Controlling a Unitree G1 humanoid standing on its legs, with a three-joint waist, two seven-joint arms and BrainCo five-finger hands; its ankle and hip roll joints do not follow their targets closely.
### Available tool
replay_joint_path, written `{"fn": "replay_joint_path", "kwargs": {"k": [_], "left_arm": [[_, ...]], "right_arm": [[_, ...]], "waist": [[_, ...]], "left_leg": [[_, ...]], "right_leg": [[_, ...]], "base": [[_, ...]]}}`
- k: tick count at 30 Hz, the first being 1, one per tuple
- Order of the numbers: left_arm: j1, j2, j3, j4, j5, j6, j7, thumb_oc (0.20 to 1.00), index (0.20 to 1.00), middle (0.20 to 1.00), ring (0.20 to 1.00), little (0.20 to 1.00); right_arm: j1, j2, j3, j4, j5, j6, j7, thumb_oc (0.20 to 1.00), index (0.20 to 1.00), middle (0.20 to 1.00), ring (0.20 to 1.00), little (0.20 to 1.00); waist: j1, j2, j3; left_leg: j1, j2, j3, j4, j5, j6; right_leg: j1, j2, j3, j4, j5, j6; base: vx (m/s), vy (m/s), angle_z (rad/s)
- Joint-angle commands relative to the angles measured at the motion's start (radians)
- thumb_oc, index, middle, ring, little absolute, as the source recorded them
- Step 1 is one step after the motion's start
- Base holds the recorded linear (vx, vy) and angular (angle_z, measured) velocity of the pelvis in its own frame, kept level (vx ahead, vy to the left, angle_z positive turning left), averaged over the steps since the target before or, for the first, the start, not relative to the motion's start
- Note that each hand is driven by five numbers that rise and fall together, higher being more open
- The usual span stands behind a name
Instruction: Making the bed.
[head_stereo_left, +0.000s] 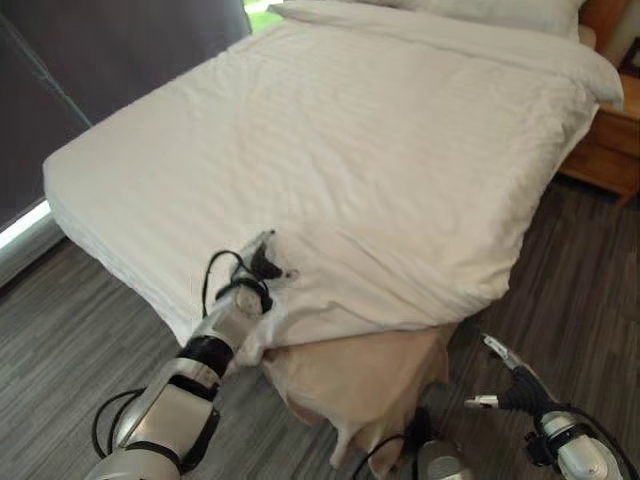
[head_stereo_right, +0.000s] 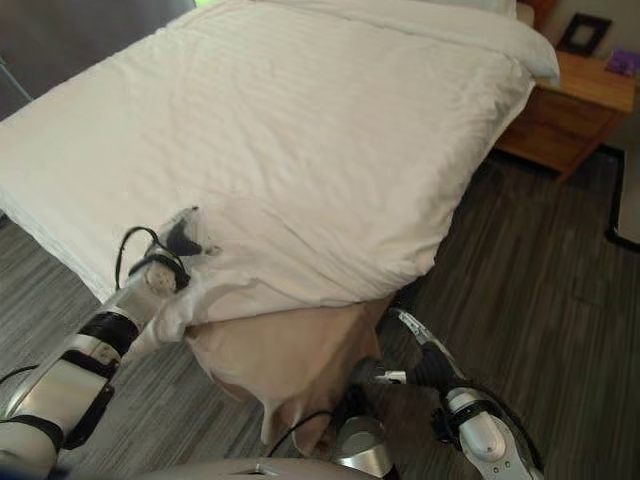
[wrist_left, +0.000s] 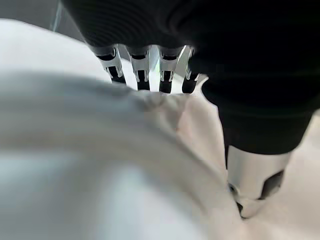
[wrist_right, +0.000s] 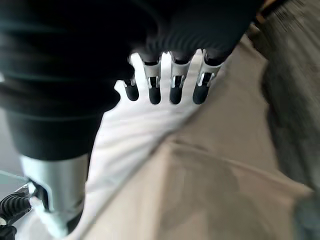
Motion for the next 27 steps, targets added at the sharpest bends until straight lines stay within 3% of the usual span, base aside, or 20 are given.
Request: {"fn": "replay_joint_path", "kwargs": {"k": [1, 2, 3, 4, 5, 9, 13, 14, 15, 17, 18, 19, 21, 22, 25, 27], "left_arm": [[-0.117, 0.02, 0.044, 0.065, -0.058, -0.042, 0.01, 1.0, 1.0, 1.0, 1.0, 1.0], [-0.122, 0.007, 0.045, 0.106, -0.065, -0.042, 0.004, 1.0, 1.0, 1.0, 1.0, 1.0], [-0.126, -0.006, 0.047, 0.146, -0.067, -0.042, -0.001, 0.834, 0.834, 0.834, 0.834, 0.834], [-0.127, -0.018, 0.053, 0.176, -0.068, -0.043, -0.004, 0.492, 0.492, 0.492, 0.492, 0.492], [-0.125, -0.028, 0.057, 0.191, -0.075, -0.045, -0.007, 0.2, 0.2, 0.2, 0.2, 0.2], [-0.089, -0.061, 0.076, 0.183, -0.129, -0.064, -0.014, 0.2, 0.2, 0.2, 0.2, 0.2], [0.038, -0.074, 0.11, -0.031, -0.246, -0.115, -0.002, 0.2, 0.2, 0.2, 0.2, 0.2], [0.127, -0.076, 0.128, -0.154, -0.278, -0.146, 0.002, 0.2, 0.2, 0.2, 0.2, 0.2], [0.141, -0.07, 0.131, -0.169, -0.278, -0.14, 0.002, 0.2, 0.2, 0.2, 0.2, 0.2], [0.248, -0.069, 0.164, -0.292, -0.331, -0.16, -0.016, 0.2, 0.2, 0.2, 0.2, 0.2], [0.264, -0.071, 0.169, -0.298, -0.348, -0.165, -0.026, 0.2, 0.2, 0.2, 0.2, 0.2], [0.304, -0.074, 0.173, -0.322, -0.373, -0.165, -0.043, 0.2, 0.2, 0.2, 0.2, 0.2], [0.365, -0.088, 0.181, -0.323, -0.368, -0.163, -0.061, 0.2, 0.2, 0.2, 0.2, 0.2], [0.369, -0.089, 0.181, -0.325, -0.367, -0.163, -0.061, 0.2, 0.2, 0.2, 0.2, 0.2], [0.468, -0.125, 0.193, -0.296, -0.372, -0.157, -0.1, 0.551, 0.551, 0.551, 0.551, 0.551], [0.498, -0.145, 0.185, -0.29, -0.391, -0.15, -0.13, 1.0, 1.0, 1.0, 1.0, 1.0]], "right_arm": [[-0.031, -0.012, 0.007, -0.05, 0.05, -0.042, -0.025, 1.0, 1.0, 1.0, 1.0, 1.0], [-0.038, -0.015, 0.009, -0.045, 0.053, -0.043, -0.027, 1.0, 1.0, 1.0, 1.0, 1.0], [-0.041, -0.018, 0.01, -0.042, 0.051, -0.045, -0.029, 1.0, 1.0, 1.0, 1.0, 1.0], [-0.043, -0.022, 0.009, -0.043, 0.047, -0.048, -0.031, 1.0, 1.0, 1.0, 1.0, 1.0], [-0.045, -0.024, 0.011, -0.048, 0.043, -0.05, -0.033, 1.0, 1.0, 1.0, 1.0, 1.0], [-0.058, -0.025, 0.013, -0.061, 0.025, -0.05, -0.044, 1.0, 1.0, 1.0, 1.0, 1.0], [-0.071, -0.019, 0.027, -0.109, 0.003, -0.056, -0.051, 1.0, 1.0, 1.0, 1.0, 1.0], [-0.119, -0.016, 0.064, -0.101, -0.028, -0.047, -0.051, 1.0, 1.0, 1.0, 1.0, 1.0], [-0.124, -0.015, 0.074, -0.094, -0.031, -0.049, -0.054, 1.0, 1.0, 1.0, 1.0, 1.0], [-0.198, -0.016, 0.105, -0.08, -0.042, -0.039, -0.05, 1.0, 1.0, 1.0, 1.0, 1.0], [-0.217, -0.015, 0.106, -0.075, -0.043, -0.036, -0.048, 1.0, 1.0, 1.0, 1.0, 1.0], [-0.224, -0.008, 0.091, -0.067, -0.039, -0.028, -0.055, 1.0, 1.0, 1.0, 1.0, 1.0], [-0.226, -0.001, 0.083, -0.062, -0.042, -0.023, -0.051, 1.0, 1.0, 1.0, 1.0, 1.0], [-0.224, -0.001, 0.084, -0.062, -0.042, -0.023, -0.05, 1.0, 1.0, 1.0, 1.0, 1.0], [-0.221, 0.013, 0.081, -0.042, -0.04, -0.008, -0.033, 1.0, 1.0, 1.0, 1.0, 1.0], [-0.212, 0.03, 0.075, -0.042, -0.048, 0.002, -0.032, 1.0, 1.0, 1.0, 1.0, 1.0]], "waist": [[-0.023, -0.002, 0.017], [-0.025, 0.001, 0.02], [-0.029, 0.005, 0.022], [-0.032, 0.009, 0.024], [-0.033, 0.013, 0.025], [-0.024, 0.023, 0.029], [0.018, 0.017, 0.031], [0.06, 0.013, 0.037], [0.055, 0.008, 0.038], [0.105, -0.016, 0.051], [0.112, -0.038, 0.055], [0.126, -0.061, 0.052], [0.12, -0.062, 0.03], [0.117, -0.06, 0.03], [0.098, -0.06, -0.021], [0.086, -0.05, -0.036]], "left_leg": [[-0.04, 0.164, -0.01, -0.001, 0.233, -0.116], [-0.052, 0.167, -0.012, -0.001, 0.237, -0.118], [-0.061, 0.17, -0.01, -0.001, 0.239, -0.119], [-0.069, 0.172, -0.011, -0.001, 0.241, -0.12], [-0.074, 0.174, -0.013, -0.001, 0.243, -0.121], [-0.073, 0.177, -0.02, -0.001, 0.246, -0.121], [-0.055, 0.162, -0.058, 0.001, 0.236, -0.109], [-0.051, 0.147, -0.089, 0.004, 0.23, -0.097], [-0.047, 0.146, -0.09, 0.004, 0.229, -0.096], [-0.027, 0.096, -0.169, 0.017, 0.178, -0.071], [-0.029, 0.106, -0.182, 0.097, 0.128, -0.075], [-0.01, 0.151, -0.216, 0.229, 0.092, -0.095], [0.039, 0.203, -0.239, 0.307, 0.097, -0.122], [0.039, 0.208, -0.243, 0.312, 0.096, -0.126], [0.139, 0.242, -0.257, 0.301, 0.154, -0.159], [0.192, 0.204, -0.278, 0.208, 0.077, -0.154]], "right_leg": [[0.061, -0.063, -0.002, 0.013, -0.056, 0.153], [0.043, -0.062, 0.004, 0.013, -0.052, 0.152], [0.03, -0.063, 0.007, 0.014, -0.049, 0.151], [0.02, -0.062, 0.009, 0.014, -0.047, 0.151], [0.013, -0.063, 0.013, 0.014, -0.047, 0.149], [0.015, -0.064, 0.014, 0.015, -0.05, 0.142], [0.064, -0.063, 0.009, 0.014, -0.07, 0.13], [0.087, -0.065, 0.01, 0.014, -0.078, 0.126], [0.092, -0.067, 0.01, 0.014, -0.079, 0.127], [0.115, -0.079, 0.02, 0.017, -0.076, 0.119], [0.122, -0.097, 0.016, 0.019, -0.071, 0.111], [0.124, -0.126, -0.008, 0.023, -0.055, 0.096], [0.133, -0.135, -0.038, 0.023, -0.049, 0.086], [0.137, -0.132, -0.042, 0.023, -0.052, 0.085], [0.109, -0.165, -0.101, 0.03, 0.001, 0.084], [0.103, -0.172, -0.09, 0.031, 0.013, 0.112]], "base": [[-0.15, 0.018, -0.25], [-0.09, 0.01, -0.27], [-0.08, 0.014, -0.24], [-0.06, 0.018, -0.15], [-0.05, 0.018, -0.03], [-0.01, -0.008, 0.0], [-0.03, -0.058, 0.02], [0.0, 0.0, 0.0], [-0.05, -0.016, -0.1], [-0.11, -0.028, 0.08], [-0.23, -0.046, 0.1], [-0.24, 0.018, 0.23], [-0.12, 0.069, 0.81], [-0.15, 0.131, 1.22], [-0.15, 0.265, 0.7], [-0.08, 0.298, 0.43]]}}
